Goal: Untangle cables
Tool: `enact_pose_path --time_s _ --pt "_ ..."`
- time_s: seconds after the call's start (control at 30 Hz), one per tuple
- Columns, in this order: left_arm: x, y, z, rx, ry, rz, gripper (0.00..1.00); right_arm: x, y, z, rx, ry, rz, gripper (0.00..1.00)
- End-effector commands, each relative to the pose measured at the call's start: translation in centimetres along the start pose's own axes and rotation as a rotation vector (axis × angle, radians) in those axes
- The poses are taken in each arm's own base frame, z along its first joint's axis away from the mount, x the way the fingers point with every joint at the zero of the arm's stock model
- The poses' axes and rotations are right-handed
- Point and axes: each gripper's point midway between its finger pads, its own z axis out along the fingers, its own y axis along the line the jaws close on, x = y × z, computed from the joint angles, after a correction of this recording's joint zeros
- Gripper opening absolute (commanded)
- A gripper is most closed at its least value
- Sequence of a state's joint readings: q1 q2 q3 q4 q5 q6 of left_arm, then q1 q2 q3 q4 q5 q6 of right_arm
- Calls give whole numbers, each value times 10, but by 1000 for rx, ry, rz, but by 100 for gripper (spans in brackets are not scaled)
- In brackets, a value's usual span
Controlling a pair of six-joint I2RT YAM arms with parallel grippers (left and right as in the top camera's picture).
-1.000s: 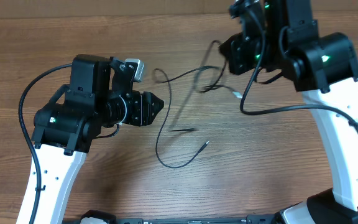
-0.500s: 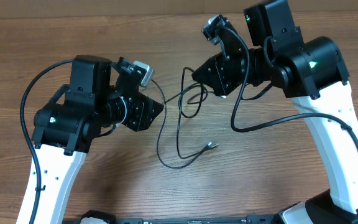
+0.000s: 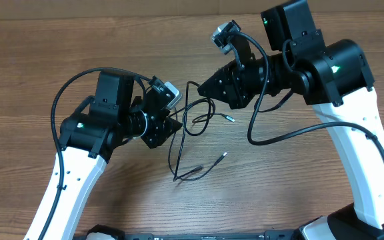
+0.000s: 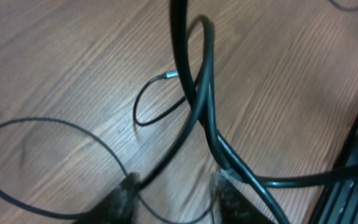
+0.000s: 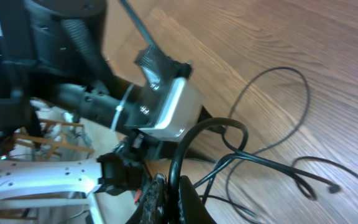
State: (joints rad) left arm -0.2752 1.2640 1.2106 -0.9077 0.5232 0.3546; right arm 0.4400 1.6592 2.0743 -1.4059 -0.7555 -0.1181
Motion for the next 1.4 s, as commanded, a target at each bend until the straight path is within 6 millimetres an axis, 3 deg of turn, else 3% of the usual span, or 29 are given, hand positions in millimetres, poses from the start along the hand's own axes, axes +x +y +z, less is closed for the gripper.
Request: enact_pose_path --time_s 0.0,0.07,0.27,0.4,0.5,0.57,0.63,0.7,0.9,0.97,1.1,1.37 --pt "-6 -7 1 35 -29 49 13 -6 24 -14 -66 -44 -54 4" --pt "-6 -7 1 34 -31 50 5 -6 24 -14 -66 -43 -54 4" --pt "-4 -8 1 38 -21 33 5 -6 23 -14 -63 -45 -53 4" --pt "-5 -10 1 49 -27 36 22 -6 23 -14 -64 -45 -53 4" --pt "-5 -10 1 52 -28 35 28 -6 25 -14 -72 -45 -54 4" --pt "-5 -10 1 52 -28 35 25 -6 28 -14 -95 -46 -54 4" --pt "-5 -10 2 52 -28 35 11 -6 34 -15 -125 -47 -55 4" --pt "-3 -8 5 53 -28 35 6 -6 35 -15 -135 -47 -54 4" --pt "-2 -8 9 65 -27 31 4 -6 34 -15 -128 -47 -55 4" --pt "-3 -9 9 69 -29 30 4 -6 25 -14 -72 -46 -55 4" --pt "-3 -9 8 69 -30 14 4 -6 -13 -15 145 -38 -49 4" --pt "-5 -11 4 67 -39 -1 4 -12 -49 -25 366 -56 -57 4"
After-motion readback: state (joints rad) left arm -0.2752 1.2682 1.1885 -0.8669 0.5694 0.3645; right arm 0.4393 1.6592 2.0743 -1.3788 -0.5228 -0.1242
